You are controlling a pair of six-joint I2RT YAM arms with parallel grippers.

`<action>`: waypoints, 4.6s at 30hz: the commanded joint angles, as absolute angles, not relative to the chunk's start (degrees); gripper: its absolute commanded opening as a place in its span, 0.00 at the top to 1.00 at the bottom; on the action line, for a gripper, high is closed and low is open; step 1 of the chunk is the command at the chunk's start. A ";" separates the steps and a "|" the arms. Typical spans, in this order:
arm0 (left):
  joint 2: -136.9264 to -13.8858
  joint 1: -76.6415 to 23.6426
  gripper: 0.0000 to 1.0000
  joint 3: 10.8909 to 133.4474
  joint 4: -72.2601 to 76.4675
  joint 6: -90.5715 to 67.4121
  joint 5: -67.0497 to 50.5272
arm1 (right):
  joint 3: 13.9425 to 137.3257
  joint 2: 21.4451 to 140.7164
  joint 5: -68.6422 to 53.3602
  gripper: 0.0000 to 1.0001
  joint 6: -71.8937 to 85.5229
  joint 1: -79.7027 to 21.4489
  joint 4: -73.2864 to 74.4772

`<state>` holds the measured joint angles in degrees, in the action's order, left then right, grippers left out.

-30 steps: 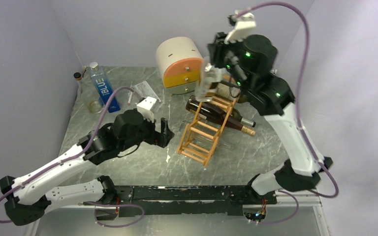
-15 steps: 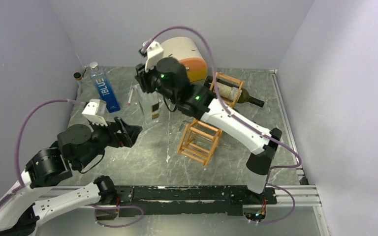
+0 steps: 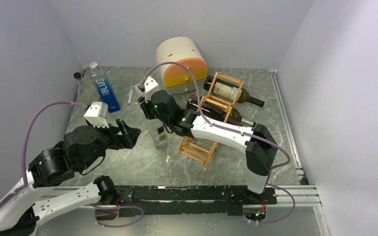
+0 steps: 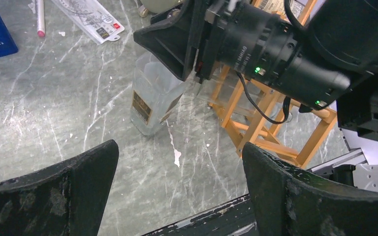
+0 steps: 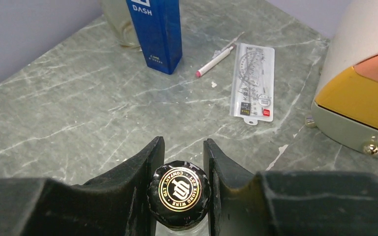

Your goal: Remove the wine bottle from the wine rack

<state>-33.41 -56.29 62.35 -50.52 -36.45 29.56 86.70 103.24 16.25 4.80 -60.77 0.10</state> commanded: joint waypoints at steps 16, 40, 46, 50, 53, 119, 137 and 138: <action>-42.41 -55.92 0.02 67.78 -51.76 -37.21 31.73 | 87.85 92.04 18.91 0.25 8.49 -61.97 0.27; -67.56 -43.68 0.26 74.33 -41.41 -21.62 19.83 | 76.51 52.27 38.51 0.10 12.30 -58.46 22.81; -68.99 -43.42 0.46 73.17 -42.37 -21.58 22.19 | 73.96 49.07 39.22 0.10 12.91 -58.46 23.36; -68.55 -41.09 0.62 72.75 -44.97 -21.62 22.77 | 72.45 48.48 40.25 0.08 12.59 -58.45 23.11; -66.99 -37.00 0.83 73.63 -46.46 -18.93 22.71 | 71.70 48.28 40.17 0.07 12.48 -58.46 22.59; -59.84 -3.49 0.07 77.57 -23.99 -15.90 -15.95 | 62.61 57.44 18.44 0.00 28.46 -15.15 42.57; -68.74 -32.65 0.11 65.83 -13.62 -9.61 -31.41 | 56.98 58.62 18.90 0.01 81.11 -1.48 57.83; -68.73 -33.41 0.11 64.73 -12.97 -9.74 -31.32 | 55.18 57.80 17.77 0.03 83.13 -1.48 56.62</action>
<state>-68.49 -30.61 67.66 -17.82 -11.46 -25.10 58.61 60.12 20.08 70.15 -1.83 56.12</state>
